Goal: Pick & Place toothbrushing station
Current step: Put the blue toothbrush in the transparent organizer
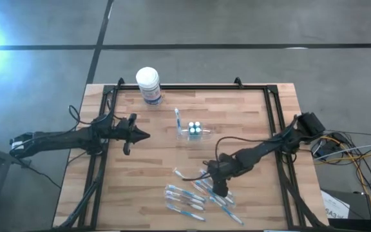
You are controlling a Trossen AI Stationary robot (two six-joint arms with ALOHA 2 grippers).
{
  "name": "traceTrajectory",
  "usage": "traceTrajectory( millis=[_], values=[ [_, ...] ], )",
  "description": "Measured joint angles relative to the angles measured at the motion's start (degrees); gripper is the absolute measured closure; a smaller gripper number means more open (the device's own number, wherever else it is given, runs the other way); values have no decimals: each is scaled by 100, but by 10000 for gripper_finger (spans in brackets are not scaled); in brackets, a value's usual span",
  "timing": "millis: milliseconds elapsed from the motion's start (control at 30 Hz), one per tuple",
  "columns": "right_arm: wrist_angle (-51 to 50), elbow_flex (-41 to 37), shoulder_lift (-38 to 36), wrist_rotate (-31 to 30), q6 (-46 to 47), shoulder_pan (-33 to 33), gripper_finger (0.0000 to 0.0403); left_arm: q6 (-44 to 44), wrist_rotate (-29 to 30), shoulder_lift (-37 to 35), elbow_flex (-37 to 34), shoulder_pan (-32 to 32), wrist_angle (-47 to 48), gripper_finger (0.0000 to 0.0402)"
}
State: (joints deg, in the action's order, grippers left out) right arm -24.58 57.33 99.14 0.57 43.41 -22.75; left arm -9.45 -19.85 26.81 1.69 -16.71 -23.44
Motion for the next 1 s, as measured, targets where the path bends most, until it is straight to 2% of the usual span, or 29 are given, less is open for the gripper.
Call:
traceTrajectory(
  millis=[133,500,767,900,1000],
  values=[
    [-246,29,117,3,39,-2,158,0,4,0,0,0,-4,392],
    [-157,22,112,-6,260,-41,172,0,2,0,0,0,-4,392],
    [-166,14,376,-32,307,-39,183,0,4,0,0,0,-2,392],
    [-224,16,395,-46,277,-37,199,0,4,0,-2,-2,-1,392],
    [-277,16,389,-58,231,-35,229,0,4,0,-2,-4,0,392]
  ],
)
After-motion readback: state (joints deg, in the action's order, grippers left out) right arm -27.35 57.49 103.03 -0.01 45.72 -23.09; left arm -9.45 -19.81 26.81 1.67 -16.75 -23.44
